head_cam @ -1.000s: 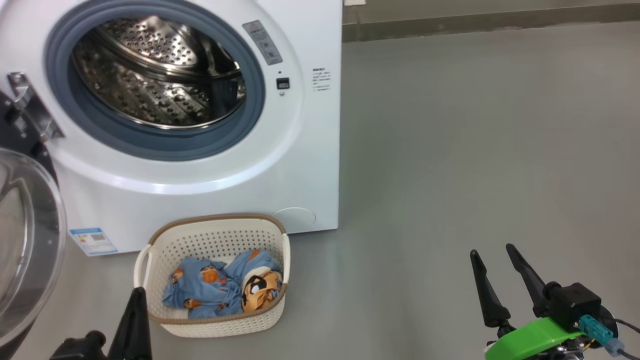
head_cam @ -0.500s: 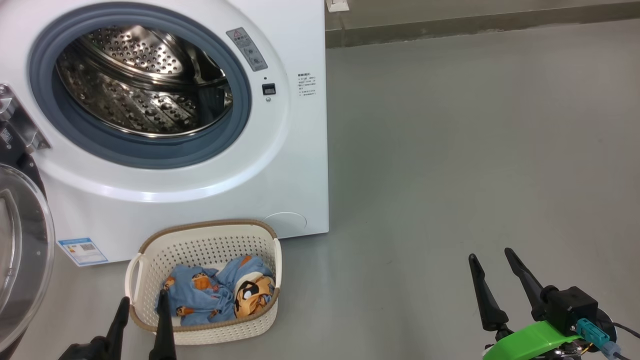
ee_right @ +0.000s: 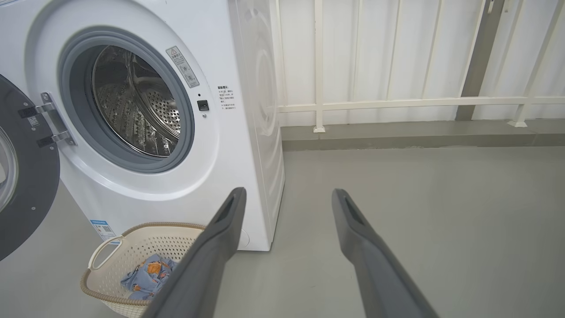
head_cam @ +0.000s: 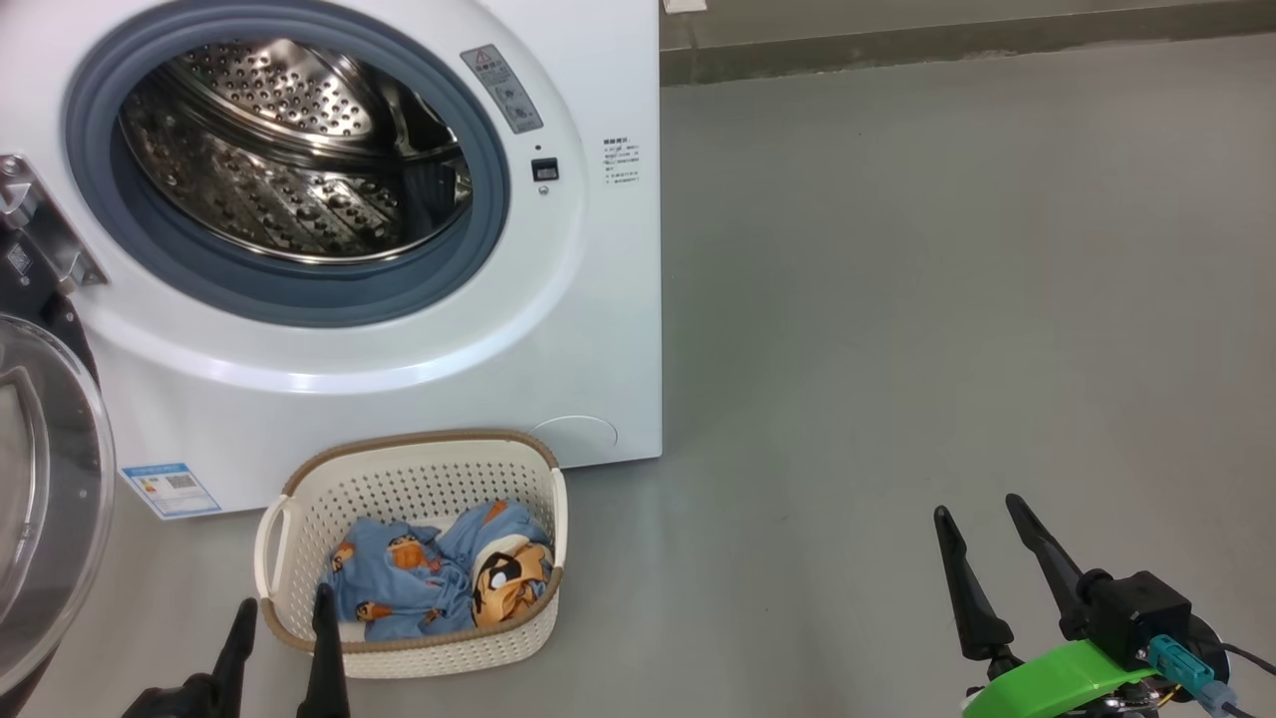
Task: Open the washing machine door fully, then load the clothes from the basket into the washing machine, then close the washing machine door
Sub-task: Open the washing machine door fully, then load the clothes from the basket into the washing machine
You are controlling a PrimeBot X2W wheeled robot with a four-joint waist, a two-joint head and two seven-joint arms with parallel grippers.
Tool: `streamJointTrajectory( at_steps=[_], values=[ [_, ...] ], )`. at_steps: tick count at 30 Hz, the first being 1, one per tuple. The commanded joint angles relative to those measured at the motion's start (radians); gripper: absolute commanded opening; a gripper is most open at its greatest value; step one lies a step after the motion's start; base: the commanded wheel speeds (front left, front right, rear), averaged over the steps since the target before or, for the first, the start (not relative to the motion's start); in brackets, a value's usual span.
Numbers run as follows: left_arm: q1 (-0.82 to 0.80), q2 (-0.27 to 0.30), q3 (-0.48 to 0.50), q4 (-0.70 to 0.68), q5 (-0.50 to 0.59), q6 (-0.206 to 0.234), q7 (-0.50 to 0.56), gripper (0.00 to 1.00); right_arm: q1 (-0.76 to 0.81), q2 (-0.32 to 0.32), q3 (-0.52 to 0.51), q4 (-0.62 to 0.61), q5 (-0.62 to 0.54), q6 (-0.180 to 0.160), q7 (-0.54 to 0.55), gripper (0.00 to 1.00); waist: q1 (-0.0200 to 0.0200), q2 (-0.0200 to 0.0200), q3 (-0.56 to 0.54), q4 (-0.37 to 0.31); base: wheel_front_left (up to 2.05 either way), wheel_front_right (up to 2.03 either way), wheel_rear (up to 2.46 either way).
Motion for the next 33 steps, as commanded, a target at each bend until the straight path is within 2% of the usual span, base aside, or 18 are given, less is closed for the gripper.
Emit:
streamJointTrajectory(
  at_steps=[1, 25, 33],
  values=[
    [-0.036, 0.009, 0.03, -0.016, 0.007, 0.008, -0.005, 1.0, -0.022, 0.0, 0.022, -0.027, -0.013, 0.002, -0.012, 1.0, 0.0, 0.0, 0.001, 0.0, 0.0, 0.0, 0.0],
    [-0.051, 0.009, 0.034, -0.006, 0.015, 0.002, -0.005, 1.0, -0.021, 0.005, 0.012, -0.016, -0.018, 0.002, -0.012, 1.0, 0.0, 0.0, 0.011, 0.002, 0.0, 0.0, 0.0],
    [-0.056, 0.009, 0.027, -0.004, -0.017, -0.019, -0.005, 1.0, -0.022, 0.006, 0.014, -0.014, -0.017, 0.002, -0.012, 1.0, 0.0, 0.0, 0.013, 0.004, 0.09, -0.09, 0.0]
  ],
)
